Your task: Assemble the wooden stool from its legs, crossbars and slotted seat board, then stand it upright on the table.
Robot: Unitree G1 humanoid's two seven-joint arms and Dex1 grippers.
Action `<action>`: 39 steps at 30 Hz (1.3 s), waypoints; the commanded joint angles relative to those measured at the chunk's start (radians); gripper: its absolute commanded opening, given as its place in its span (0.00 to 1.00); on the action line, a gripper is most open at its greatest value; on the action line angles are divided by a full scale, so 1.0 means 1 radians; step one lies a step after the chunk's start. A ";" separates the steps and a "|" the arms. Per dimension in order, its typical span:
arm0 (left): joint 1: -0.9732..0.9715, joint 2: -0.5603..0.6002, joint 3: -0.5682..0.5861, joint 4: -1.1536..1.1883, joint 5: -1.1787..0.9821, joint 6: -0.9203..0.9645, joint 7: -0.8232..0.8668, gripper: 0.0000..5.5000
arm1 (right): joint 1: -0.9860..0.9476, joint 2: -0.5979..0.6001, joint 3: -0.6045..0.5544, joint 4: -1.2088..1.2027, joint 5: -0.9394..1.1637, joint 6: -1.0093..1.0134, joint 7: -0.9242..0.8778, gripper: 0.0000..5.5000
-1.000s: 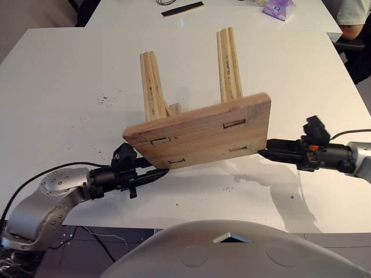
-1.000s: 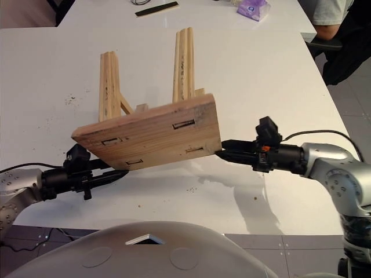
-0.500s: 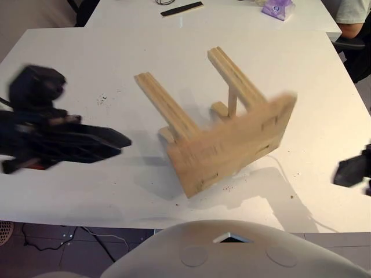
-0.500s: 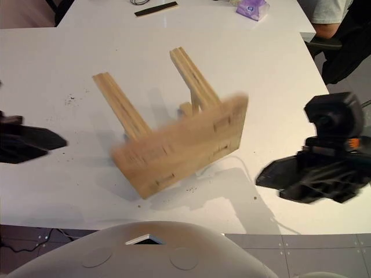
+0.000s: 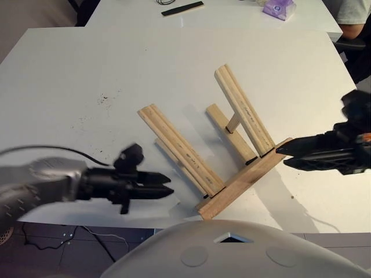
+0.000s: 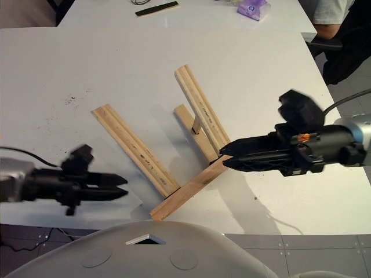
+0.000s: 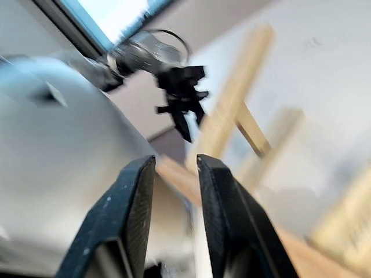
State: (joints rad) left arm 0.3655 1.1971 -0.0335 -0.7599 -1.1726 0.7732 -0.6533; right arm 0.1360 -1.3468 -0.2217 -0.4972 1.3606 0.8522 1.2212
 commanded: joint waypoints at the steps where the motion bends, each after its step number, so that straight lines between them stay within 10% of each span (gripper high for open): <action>1: 0.029 -0.071 -0.208 0.040 0.427 -0.151 0.001 0.32 | 0.159 -0.017 0.152 -0.169 -0.305 -0.116 0.180 0.24; 8: 0.009 -0.139 -0.267 0.221 0.688 -0.281 -0.034 0.32 | 0.049 0.225 0.512 -0.100 -0.674 -0.215 0.115 0.24; 20: -0.170 -0.232 -0.231 0.886 1.045 -0.594 0.072 0.32 | -0.280 0.869 0.588 0.044 -0.697 -0.166 -0.323 0.24; 30: -0.154 -0.341 -0.232 0.922 1.125 -0.637 0.118 0.32 | -0.572 0.510 0.374 -0.125 -0.548 -0.024 -0.056 0.36; 39: -0.099 -0.453 -0.258 0.893 1.156 -0.633 0.198 0.32 | -1.067 0.582 0.798 0.157 -1.037 -0.251 0.143 0.63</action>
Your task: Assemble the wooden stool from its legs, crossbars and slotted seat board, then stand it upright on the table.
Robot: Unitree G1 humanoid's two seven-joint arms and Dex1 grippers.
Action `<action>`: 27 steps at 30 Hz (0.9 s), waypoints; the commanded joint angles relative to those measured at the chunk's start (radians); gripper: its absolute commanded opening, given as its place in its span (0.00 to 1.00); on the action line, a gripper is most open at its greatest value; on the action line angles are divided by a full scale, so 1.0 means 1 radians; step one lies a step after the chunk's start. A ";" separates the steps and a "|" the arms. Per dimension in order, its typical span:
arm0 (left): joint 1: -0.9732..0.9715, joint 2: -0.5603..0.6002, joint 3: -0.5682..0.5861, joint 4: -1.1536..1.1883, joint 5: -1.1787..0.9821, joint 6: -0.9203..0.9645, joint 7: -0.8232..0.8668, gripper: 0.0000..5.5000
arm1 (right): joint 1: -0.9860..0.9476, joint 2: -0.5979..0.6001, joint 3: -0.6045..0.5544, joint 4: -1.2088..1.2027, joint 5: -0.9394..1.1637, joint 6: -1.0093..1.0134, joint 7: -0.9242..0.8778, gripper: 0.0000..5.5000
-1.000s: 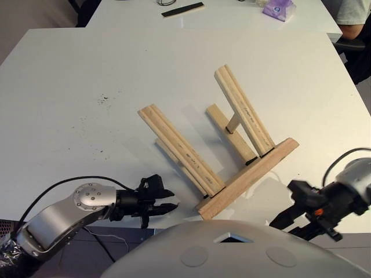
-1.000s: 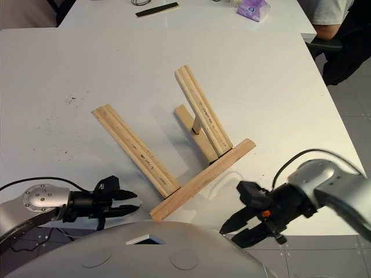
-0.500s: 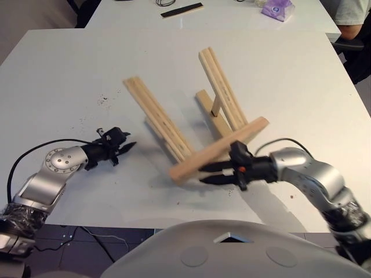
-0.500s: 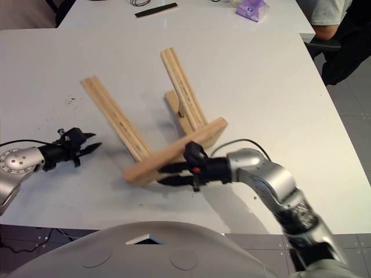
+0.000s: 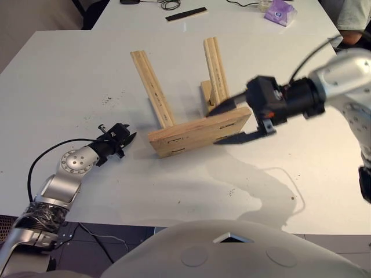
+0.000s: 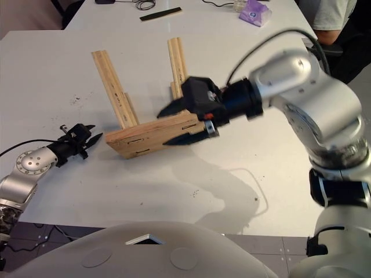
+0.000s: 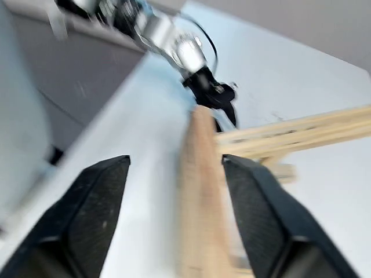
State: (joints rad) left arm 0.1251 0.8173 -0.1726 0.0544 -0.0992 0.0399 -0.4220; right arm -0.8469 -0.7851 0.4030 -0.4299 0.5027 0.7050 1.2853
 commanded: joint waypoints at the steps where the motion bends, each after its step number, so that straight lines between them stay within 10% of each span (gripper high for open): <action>1: 0.144 -0.080 -0.121 0.079 0.086 0.100 -0.029 0.32 | -0.097 0.025 0.217 0.122 -0.223 -0.131 0.107 0.63; 21: 0.206 -0.197 -0.120 0.049 0.112 0.120 0.051 0.32 | -0.052 0.266 0.466 0.495 -0.572 -0.315 0.177 0.63; 27: 0.242 -0.209 -0.098 0.046 0.107 0.126 0.063 0.32 | -0.009 0.282 0.468 0.485 -0.570 -0.256 0.201 0.46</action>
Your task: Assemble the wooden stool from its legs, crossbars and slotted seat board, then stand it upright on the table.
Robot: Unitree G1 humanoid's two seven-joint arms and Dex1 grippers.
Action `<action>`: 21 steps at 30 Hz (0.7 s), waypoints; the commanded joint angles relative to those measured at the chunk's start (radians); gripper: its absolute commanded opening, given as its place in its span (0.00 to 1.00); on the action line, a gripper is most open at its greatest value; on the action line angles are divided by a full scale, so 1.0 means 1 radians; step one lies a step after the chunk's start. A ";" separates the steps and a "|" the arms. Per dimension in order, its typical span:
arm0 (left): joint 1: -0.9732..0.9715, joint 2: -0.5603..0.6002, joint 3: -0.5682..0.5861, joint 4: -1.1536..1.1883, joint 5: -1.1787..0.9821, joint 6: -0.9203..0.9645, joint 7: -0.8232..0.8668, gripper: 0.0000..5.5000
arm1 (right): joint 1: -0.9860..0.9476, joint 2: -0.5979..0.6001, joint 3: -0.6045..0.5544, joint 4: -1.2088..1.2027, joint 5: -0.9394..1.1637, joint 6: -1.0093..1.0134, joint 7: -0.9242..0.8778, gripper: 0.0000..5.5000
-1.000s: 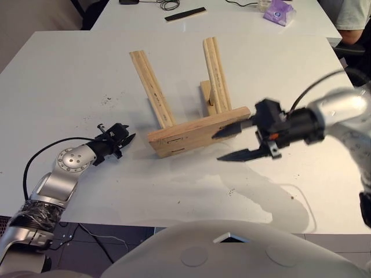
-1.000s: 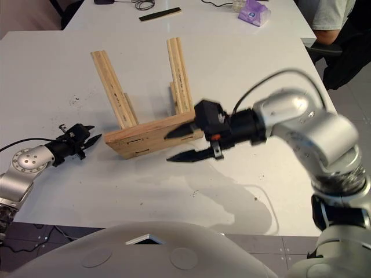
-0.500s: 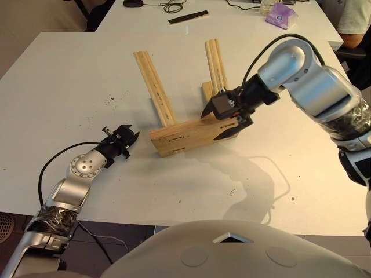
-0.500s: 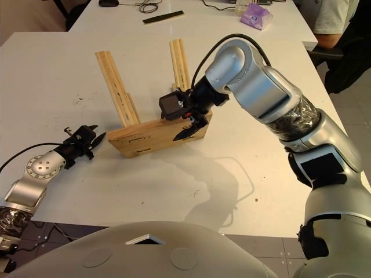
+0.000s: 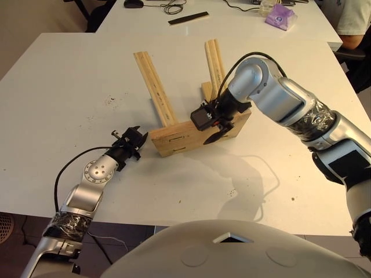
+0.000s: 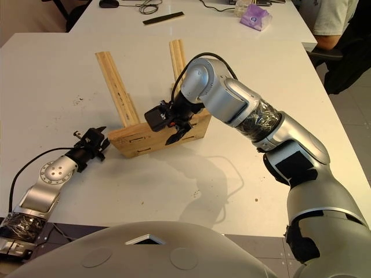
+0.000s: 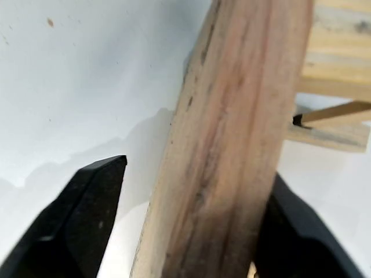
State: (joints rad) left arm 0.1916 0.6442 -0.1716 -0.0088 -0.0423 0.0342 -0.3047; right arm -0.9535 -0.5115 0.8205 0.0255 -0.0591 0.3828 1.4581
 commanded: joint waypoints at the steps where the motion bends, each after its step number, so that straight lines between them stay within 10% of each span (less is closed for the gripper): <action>1: 0.181 -0.036 -0.093 0.118 0.049 0.128 -0.053 0.32 | 0.093 0.016 0.043 0.026 0.007 0.095 0.038 0.43; 16: 0.167 -0.058 -0.011 0.237 0.035 0.099 -0.031 0.32 | 0.173 0.056 -0.288 -0.097 0.234 0.648 -0.050 0.24; 21: 0.140 -0.069 -0.002 0.283 0.043 0.082 -0.037 0.32 | 0.079 0.290 -0.732 -0.181 0.388 1.124 -0.178 0.24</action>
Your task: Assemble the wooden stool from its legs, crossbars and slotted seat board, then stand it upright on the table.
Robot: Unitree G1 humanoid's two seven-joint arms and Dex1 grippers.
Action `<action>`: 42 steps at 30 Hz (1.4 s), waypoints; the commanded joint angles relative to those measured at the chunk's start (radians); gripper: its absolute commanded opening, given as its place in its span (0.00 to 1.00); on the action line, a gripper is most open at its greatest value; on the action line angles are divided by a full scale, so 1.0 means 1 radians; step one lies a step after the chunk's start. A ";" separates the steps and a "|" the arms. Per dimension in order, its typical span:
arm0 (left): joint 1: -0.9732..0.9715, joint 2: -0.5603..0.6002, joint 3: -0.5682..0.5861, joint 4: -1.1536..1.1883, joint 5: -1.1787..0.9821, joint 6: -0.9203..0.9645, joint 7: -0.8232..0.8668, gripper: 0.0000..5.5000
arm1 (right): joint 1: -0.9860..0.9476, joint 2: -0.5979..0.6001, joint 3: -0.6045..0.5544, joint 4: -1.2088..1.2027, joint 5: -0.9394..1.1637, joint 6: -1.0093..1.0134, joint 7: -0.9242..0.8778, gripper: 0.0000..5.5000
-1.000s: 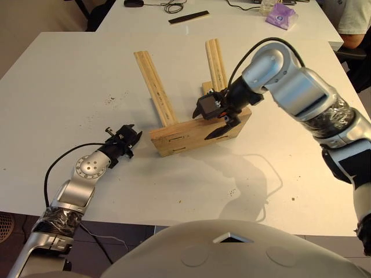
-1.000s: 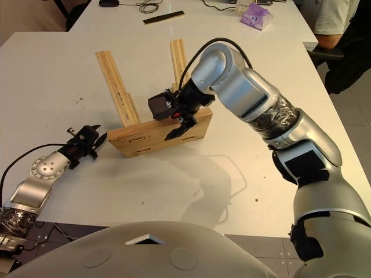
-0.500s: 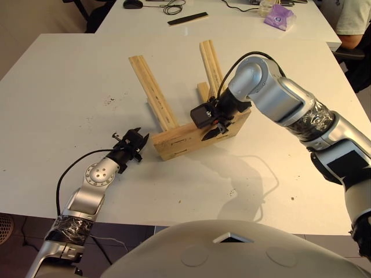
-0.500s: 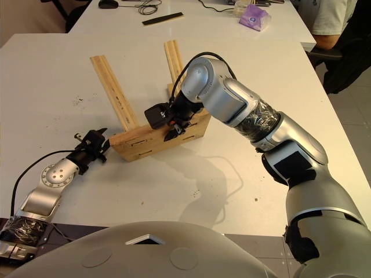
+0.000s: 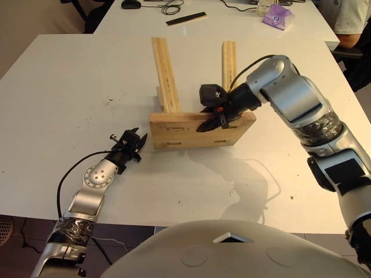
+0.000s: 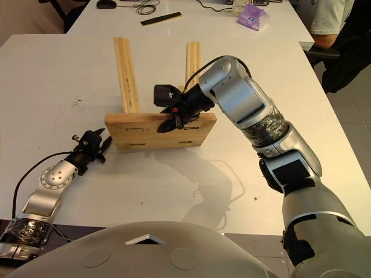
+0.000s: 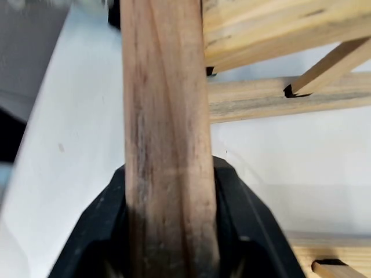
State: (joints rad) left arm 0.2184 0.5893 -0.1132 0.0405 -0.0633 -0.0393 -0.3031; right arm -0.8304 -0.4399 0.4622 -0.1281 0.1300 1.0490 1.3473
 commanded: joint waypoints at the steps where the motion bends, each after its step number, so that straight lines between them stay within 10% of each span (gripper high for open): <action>1: 0.109 -0.019 -0.060 0.240 0.066 0.154 -0.036 0.32 | -0.100 0.292 -0.495 -0.006 0.214 0.524 -0.106 0.24; 9: 0.120 -0.017 -0.030 0.292 0.066 0.121 -0.029 0.32 | -0.292 0.777 -1.294 -0.070 0.018 0.565 -0.703 0.24; 15: 0.103 0.037 0.052 0.467 0.064 0.050 -0.006 0.32 | -0.499 0.814 -1.725 -0.056 -0.120 0.565 -1.028 0.24; 25: 0.040 0.039 0.014 0.535 0.096 0.001 -0.036 0.32 | -0.236 0.612 -1.889 0.356 0.100 0.050 -1.442 0.24; 34: -0.032 0.089 -0.020 0.559 0.109 -0.020 -0.089 0.32 | 0.033 0.491 -1.719 0.547 0.153 -0.150 -1.547 0.24; 42: -0.054 0.093 -0.044 0.564 0.103 -0.023 -0.096 0.32 | 0.006 0.450 -1.686 0.586 0.370 -0.240 -1.634 0.56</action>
State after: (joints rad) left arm 0.0439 0.7166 -0.0416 0.4494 -0.0783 -0.2178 -0.3169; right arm -0.9982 0.0110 -1.1621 0.3513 0.5392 0.8280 -0.0863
